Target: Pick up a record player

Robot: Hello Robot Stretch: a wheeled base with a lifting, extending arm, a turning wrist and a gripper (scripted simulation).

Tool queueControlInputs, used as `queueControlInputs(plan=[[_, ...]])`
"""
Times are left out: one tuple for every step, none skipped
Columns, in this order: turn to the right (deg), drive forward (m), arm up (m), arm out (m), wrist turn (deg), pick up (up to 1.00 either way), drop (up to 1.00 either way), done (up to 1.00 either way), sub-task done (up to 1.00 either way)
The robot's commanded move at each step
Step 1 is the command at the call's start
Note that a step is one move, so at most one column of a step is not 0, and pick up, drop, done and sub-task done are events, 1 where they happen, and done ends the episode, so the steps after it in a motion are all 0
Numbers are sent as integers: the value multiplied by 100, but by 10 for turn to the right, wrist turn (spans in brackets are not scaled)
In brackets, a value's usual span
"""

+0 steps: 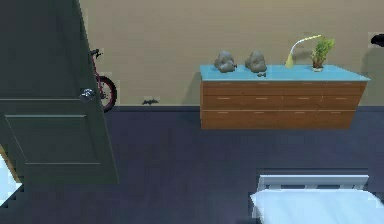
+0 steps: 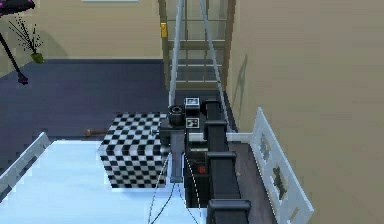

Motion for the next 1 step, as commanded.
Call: queueControlInputs(plan=[[0,0,0,0,450,0,0,0,0]])
